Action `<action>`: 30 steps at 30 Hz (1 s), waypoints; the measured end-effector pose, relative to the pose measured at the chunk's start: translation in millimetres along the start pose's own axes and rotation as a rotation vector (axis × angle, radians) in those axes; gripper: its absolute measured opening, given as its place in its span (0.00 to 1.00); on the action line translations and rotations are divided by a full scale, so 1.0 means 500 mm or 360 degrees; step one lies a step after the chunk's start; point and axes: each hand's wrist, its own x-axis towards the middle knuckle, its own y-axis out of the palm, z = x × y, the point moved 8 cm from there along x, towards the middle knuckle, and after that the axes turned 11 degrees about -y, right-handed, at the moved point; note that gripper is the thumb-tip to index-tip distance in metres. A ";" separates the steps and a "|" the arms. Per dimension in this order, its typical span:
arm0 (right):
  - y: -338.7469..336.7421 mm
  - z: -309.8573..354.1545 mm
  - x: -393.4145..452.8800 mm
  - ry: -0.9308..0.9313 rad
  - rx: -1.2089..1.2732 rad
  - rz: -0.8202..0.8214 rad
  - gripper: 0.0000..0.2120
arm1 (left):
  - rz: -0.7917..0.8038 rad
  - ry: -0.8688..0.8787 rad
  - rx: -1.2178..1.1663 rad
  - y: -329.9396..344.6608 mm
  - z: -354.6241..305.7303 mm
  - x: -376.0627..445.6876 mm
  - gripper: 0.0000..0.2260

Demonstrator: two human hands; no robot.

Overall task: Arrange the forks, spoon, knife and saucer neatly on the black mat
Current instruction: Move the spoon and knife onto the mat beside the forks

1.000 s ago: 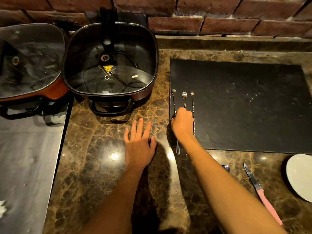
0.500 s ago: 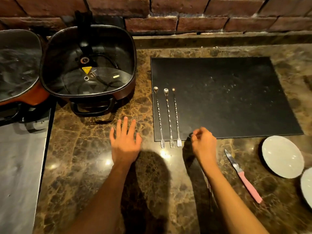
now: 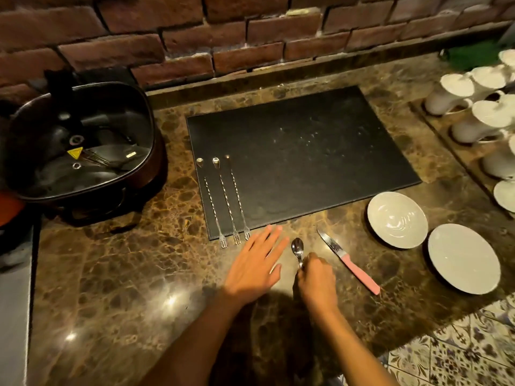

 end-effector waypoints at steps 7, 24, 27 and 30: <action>-0.024 -0.056 0.007 0.0062 0.0072 -0.0067 0.01 | 0.0292 -0.0057 0.0092 0.083 -0.011 0.002 0.30; -0.042 0.194 0.422 -0.0409 0.0264 0.0256 0.09 | 0.0287 -0.0094 0.0084 0.089 -0.004 0.005 0.27; -0.022 0.224 0.451 -0.0475 0.0183 0.0336 0.09 | 0.0327 -0.0078 0.0062 0.093 -0.003 0.004 0.26; -0.012 0.229 0.452 -0.0534 0.0073 0.0336 0.04 | 0.0322 -0.0074 0.0055 0.091 -0.003 0.002 0.25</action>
